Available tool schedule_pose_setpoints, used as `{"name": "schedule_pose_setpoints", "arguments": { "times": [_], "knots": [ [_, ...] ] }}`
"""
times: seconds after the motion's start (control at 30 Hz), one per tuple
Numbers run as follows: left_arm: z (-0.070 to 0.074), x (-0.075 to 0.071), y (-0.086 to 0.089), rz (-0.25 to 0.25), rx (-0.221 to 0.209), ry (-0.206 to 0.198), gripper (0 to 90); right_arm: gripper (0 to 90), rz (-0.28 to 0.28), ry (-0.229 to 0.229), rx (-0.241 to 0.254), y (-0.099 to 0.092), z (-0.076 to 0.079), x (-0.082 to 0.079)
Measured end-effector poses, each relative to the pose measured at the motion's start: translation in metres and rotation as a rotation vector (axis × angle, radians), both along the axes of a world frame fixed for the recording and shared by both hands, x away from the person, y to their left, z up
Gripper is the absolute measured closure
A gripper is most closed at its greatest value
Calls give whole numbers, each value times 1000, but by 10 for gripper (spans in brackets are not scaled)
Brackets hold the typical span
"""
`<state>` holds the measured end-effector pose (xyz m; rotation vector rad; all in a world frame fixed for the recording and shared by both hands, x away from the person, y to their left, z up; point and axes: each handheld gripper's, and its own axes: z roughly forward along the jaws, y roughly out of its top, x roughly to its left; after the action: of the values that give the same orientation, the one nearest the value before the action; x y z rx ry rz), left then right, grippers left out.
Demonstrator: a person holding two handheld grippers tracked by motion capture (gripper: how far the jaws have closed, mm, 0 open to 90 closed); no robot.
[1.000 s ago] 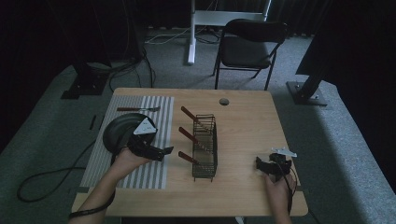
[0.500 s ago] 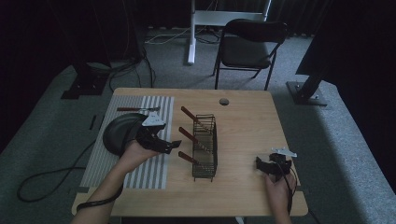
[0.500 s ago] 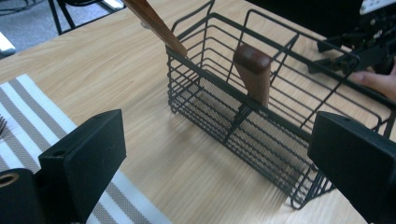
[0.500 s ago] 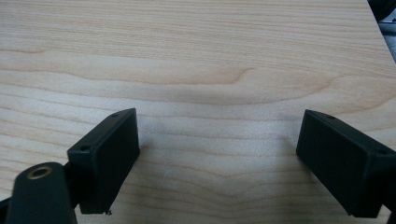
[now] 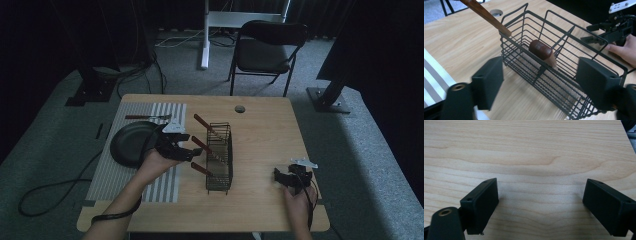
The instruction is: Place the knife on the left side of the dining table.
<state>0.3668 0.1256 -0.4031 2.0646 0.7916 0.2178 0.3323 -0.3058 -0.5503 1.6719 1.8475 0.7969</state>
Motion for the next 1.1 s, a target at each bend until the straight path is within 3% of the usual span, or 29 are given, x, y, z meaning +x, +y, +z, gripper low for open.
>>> {"name": "schedule_pose_setpoints", "arguments": {
  "times": [0.1, 0.27, 0.37, 0.47, 0.57, 0.73, 0.83, 1.1],
  "knots": [
    [0, 0, -2, 17, -27, 24, 362, 122, 0, 0, 0, 0, 0, 0],
    [2, -3, -5, 62, -35, 35, 518, 123, 0, -1, 0, 0, 0, 0],
    [3, -3, -4, 66, -61, 54, 563, 122, 0, -1, 0, 0, 0, 0],
    [2, -3, -4, 66, -63, 60, 667, 122, 0, -1, 0, 0, 0, 0],
    [0, -5, -6, 56, -59, 62, 705, 123, 0, -1, 0, 0, 0, 0],
    [0, -6, -6, 23, -107, 72, 796, 123, 0, 1, 0, 0, 0, 0],
    [3, -14, -10, 4, -102, 33, 815, 122, 1, 1, 0, 0, 0, 0],
    [13, -22, -8, -17, -113, 2, 818, 123, -1, 0, 1, 0, 0, 0]
  ]
}}
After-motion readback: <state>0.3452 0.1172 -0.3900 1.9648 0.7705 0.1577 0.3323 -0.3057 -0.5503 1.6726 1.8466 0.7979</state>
